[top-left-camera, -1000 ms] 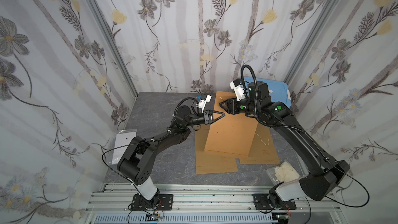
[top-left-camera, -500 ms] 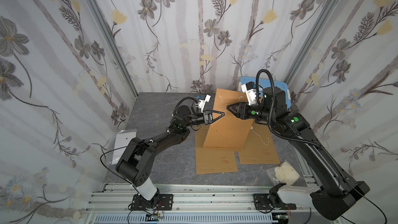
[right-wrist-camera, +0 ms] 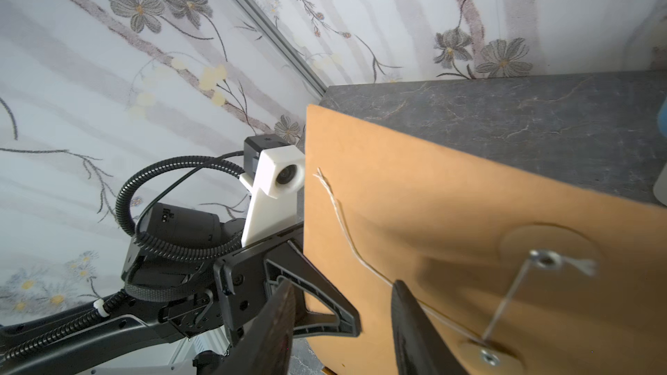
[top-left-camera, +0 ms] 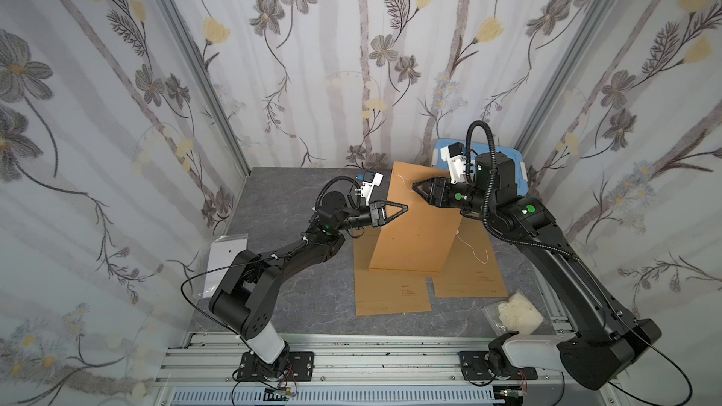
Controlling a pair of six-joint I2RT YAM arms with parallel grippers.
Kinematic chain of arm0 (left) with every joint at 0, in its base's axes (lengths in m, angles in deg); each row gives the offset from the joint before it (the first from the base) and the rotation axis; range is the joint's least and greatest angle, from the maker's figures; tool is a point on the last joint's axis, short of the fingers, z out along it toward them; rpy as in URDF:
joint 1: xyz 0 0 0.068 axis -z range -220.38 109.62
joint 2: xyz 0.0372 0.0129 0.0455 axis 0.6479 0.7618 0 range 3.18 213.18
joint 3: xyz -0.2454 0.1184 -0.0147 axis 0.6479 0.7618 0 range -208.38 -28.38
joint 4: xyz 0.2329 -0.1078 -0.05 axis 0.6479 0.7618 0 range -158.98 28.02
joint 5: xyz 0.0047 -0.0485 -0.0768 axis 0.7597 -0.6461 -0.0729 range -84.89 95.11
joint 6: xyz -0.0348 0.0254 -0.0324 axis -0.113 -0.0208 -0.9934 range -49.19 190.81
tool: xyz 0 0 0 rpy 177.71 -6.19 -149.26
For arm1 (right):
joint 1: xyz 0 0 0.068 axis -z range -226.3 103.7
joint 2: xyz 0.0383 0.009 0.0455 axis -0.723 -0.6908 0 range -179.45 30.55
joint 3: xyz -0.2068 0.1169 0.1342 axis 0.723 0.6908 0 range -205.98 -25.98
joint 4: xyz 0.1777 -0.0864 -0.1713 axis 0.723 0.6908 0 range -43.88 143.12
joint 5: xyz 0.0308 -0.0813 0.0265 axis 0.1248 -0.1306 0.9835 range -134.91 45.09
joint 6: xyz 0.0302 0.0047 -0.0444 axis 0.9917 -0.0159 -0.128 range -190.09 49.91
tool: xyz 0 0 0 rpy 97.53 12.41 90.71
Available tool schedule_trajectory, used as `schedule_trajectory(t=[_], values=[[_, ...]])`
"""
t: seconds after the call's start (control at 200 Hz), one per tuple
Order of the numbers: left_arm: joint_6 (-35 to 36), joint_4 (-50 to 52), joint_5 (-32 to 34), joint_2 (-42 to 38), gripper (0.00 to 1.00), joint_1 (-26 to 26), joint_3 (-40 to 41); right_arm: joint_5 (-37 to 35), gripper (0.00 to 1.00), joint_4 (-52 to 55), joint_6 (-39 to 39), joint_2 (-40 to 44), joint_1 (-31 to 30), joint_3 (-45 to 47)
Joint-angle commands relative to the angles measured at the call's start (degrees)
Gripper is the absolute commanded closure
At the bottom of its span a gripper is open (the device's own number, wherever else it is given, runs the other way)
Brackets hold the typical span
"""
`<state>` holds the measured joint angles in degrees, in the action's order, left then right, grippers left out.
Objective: Close the mouth of the file bag
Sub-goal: Close the file bag.
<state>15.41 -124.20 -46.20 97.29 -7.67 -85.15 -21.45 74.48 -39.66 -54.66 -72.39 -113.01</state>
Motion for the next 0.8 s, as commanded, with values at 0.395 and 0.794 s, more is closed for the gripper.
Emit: schedule_trajectory(t=[0.395, 0.794], values=[[2.49, -0.35, -1.02, -1.59, 1.00, 0.08, -0.31, 1.58, 0.50, -2.78, -1.38, -8.35, -3.09, -6.58], [5.91, 3.93, -0.12, -2.98, 1.00, 0.07, -0.08, 11.68, 0.52, -2.90, 3.09, -8.31, -3.35, -4.47]])
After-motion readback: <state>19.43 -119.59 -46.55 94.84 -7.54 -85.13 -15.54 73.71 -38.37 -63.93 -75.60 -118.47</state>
